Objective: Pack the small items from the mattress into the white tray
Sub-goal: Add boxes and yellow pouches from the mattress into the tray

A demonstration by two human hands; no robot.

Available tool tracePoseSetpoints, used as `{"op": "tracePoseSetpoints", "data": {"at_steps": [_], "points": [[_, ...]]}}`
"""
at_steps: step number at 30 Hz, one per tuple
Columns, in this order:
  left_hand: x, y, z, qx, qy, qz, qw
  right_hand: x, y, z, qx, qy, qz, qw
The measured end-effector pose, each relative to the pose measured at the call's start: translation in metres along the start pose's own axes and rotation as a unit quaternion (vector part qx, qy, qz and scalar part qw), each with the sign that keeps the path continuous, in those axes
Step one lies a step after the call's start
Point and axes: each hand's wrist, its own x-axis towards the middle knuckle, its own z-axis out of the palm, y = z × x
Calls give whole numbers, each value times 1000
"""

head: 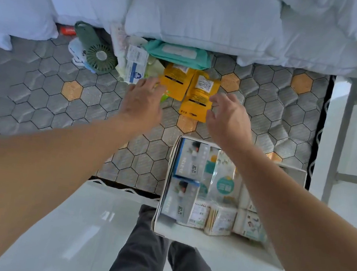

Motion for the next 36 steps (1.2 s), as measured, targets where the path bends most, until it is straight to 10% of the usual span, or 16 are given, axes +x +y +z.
{"op": "tracePoseSetpoints", "data": {"at_steps": [8,18,28,36], "points": [[67,-15,30,89,-52,69,992,61,39,31,-275,-157,-122,941],[83,-22,44,98,-6,97,990,72,37,63,-263,-122,-221,931],[86,-24,22,-134,60,112,983,86,24,57,-226,-83,-85,967],[83,-7,-14,-426,7,-127,896,71,33,14,111,-50,120,985]]}}
